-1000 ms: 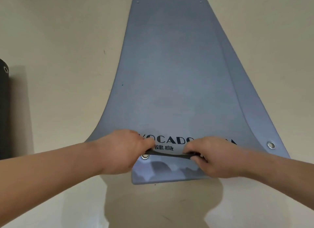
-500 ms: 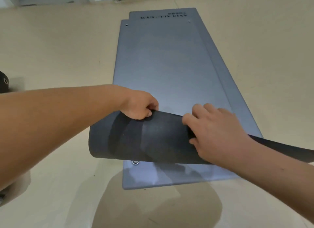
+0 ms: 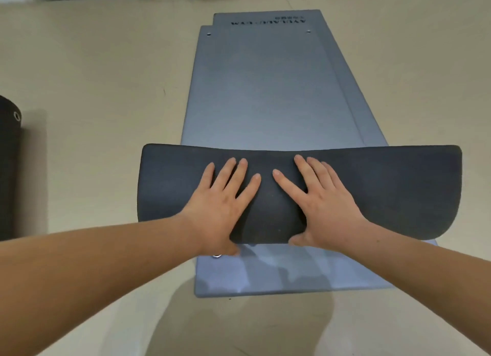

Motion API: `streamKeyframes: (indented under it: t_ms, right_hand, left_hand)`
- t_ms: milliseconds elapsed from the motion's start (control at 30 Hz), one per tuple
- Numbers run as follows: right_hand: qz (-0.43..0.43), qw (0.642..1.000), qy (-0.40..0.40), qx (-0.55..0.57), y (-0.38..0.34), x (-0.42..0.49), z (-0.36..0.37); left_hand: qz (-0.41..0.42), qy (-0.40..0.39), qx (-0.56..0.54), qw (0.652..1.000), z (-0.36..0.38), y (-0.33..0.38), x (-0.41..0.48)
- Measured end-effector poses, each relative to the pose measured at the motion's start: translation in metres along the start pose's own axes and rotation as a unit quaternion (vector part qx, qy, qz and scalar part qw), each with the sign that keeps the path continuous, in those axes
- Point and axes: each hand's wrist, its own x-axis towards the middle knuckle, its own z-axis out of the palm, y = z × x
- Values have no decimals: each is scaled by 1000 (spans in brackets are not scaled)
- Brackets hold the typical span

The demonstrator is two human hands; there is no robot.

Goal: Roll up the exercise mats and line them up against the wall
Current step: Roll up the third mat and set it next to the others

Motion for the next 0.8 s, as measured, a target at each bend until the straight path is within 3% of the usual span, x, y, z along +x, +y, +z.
streamKeyframes:
  t_ms: [133, 300, 500, 667, 800]
  right_hand:
    - [47, 998, -1, -38, -6, -3, -6]
    - [70, 995, -65, -31, -7, -16, 6]
    - [3, 990, -122, 68, 24, 16, 6]
    - [60, 991, -116, -19, 13, 27, 5]
    - [77, 983, -164, -10, 6, 14, 10]
  left_hand:
    - [-31, 27, -25, 999, 15, 1, 17]
    - [31, -3, -68, 997, 8, -15, 37]
    - [-1, -18, -29, 999, 30, -7, 35]
    - [-2, -46, -105, 993, 35, -17, 37]
    - [41, -59, -128, 989, 30, -17, 36]
